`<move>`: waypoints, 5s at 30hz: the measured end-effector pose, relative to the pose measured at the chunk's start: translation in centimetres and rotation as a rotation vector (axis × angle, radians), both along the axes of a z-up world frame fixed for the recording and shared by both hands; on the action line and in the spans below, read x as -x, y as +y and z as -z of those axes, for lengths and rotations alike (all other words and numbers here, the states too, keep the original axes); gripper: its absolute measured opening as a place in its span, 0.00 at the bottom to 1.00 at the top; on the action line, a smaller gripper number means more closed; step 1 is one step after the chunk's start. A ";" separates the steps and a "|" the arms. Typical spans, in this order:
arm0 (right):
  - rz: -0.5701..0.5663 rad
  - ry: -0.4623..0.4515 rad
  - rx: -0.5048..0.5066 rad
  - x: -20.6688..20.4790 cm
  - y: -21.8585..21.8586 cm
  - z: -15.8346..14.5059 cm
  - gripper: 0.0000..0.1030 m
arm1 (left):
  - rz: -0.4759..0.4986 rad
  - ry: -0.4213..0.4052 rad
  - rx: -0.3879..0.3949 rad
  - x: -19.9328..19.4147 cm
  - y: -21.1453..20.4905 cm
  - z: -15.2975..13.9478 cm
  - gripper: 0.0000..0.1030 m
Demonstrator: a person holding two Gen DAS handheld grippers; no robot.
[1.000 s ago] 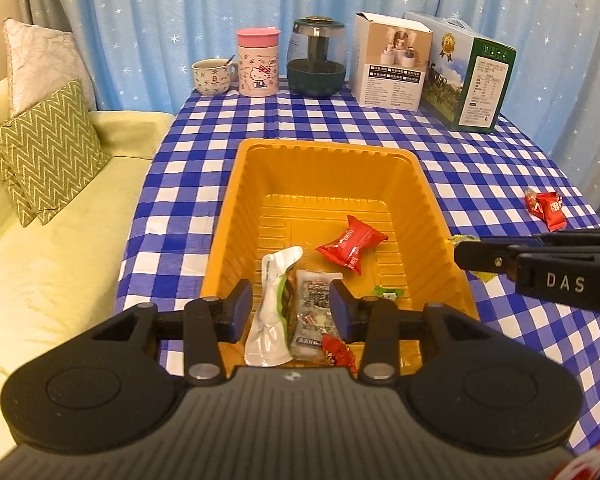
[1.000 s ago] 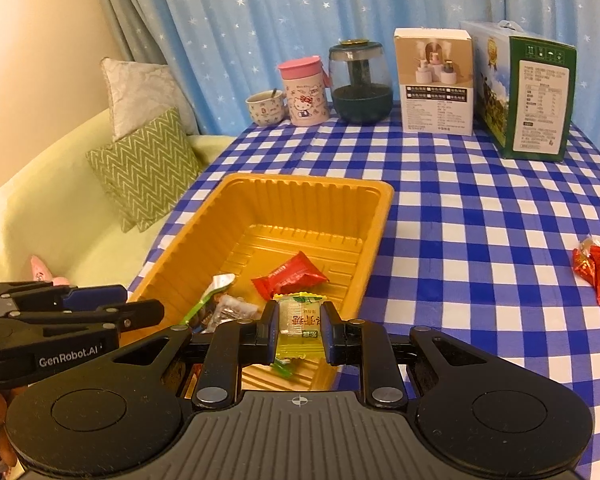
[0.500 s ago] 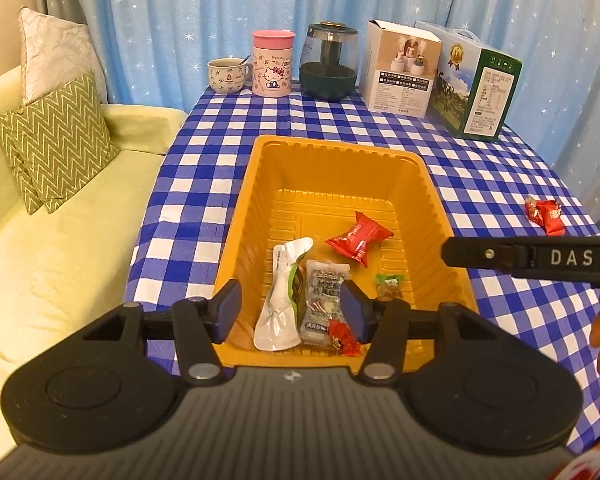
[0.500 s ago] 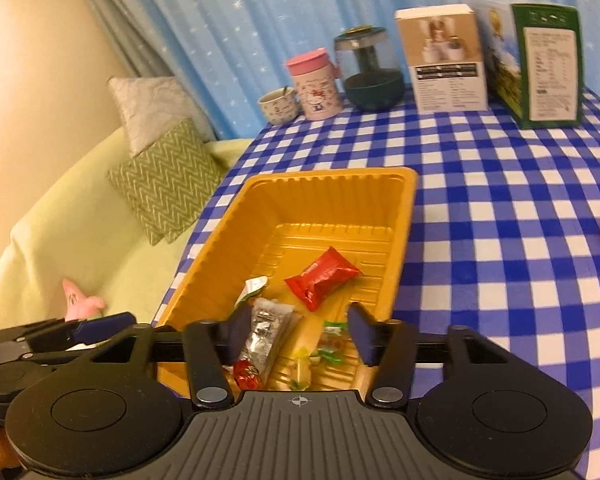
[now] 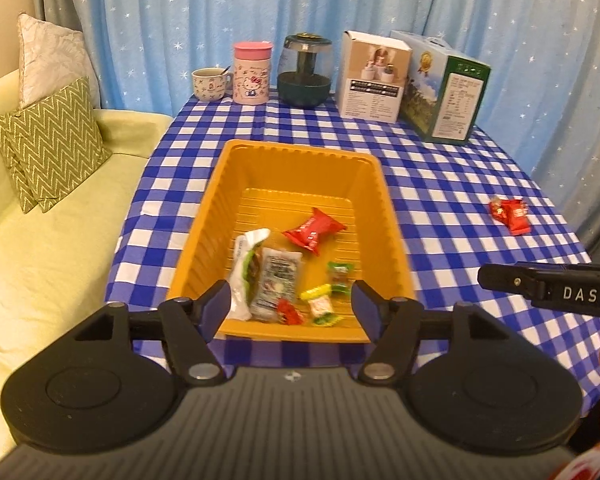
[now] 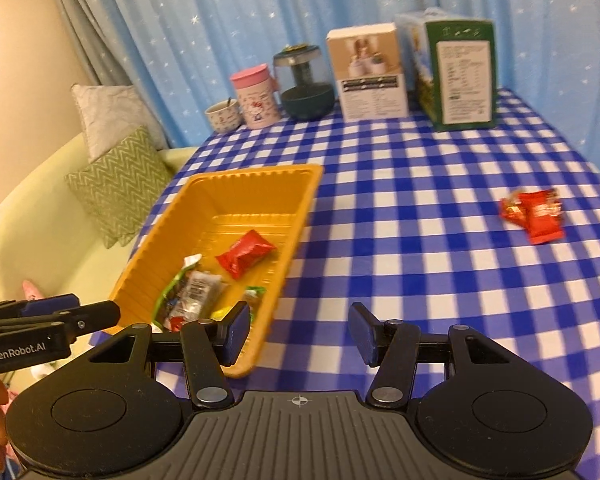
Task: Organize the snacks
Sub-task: 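Move both open tools back toward the remaining red candies on the cloth, then grasp a red-and-brown wrapped candy with the right tool while the left tool grasps a red candy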
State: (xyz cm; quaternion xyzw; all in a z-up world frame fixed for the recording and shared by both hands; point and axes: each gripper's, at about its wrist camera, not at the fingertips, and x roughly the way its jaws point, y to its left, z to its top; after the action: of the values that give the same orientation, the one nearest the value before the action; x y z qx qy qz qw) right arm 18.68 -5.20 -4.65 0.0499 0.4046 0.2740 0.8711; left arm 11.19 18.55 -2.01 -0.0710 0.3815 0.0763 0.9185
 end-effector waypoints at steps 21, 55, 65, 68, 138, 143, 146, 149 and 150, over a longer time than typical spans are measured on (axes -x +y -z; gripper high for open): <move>0.210 -0.050 0.020 3.4 -12.6 -3.0 0.66 | 0.136 -0.068 0.043 0.9 -10.1 -2.5 0.85; 0.402 -0.066 0.016 0.6 -23.5 -2.6 0.66 | 0.292 -0.085 0.058 -6.4 -20.2 -2.2 0.87; 0.390 -0.094 0.036 -3.8 -25.0 -1.2 0.66 | 0.327 -0.080 0.057 -11.5 -22.5 -0.3 0.87; 0.374 -0.102 0.048 -5.6 -25.2 -0.4 0.66 | 0.335 -0.070 0.058 -13.2 -23.1 0.7 0.87; 0.222 -0.065 0.124 -20.8 -21.6 11.0 0.24 | 0.413 -0.062 0.015 -29.4 -25.9 14.7 0.49; 0.223 -0.062 0.124 -20.9 -21.6 11.1 0.24 | 0.424 -0.068 0.006 -29.4 -26.3 14.6 0.30; 0.224 -0.062 0.125 -20.9 -21.6 11.1 0.24 | 0.425 -0.063 0.004 -29.3 -26.3 14.5 0.23; 0.227 -0.066 0.126 -20.9 -21.6 11.0 0.24 | 0.412 -0.063 0.016 -28.7 -25.9 14.3 0.22; 0.227 -0.067 0.127 -20.9 -21.5 11.0 0.24 | 0.411 -0.062 0.015 -28.5 -25.7 14.1 0.22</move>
State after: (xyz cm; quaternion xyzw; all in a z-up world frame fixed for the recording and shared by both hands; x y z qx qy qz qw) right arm 39.55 -26.72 -15.62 0.0313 0.3836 0.1490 0.9108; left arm 39.65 -7.18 -16.13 -0.0010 0.3600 -0.1176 0.9255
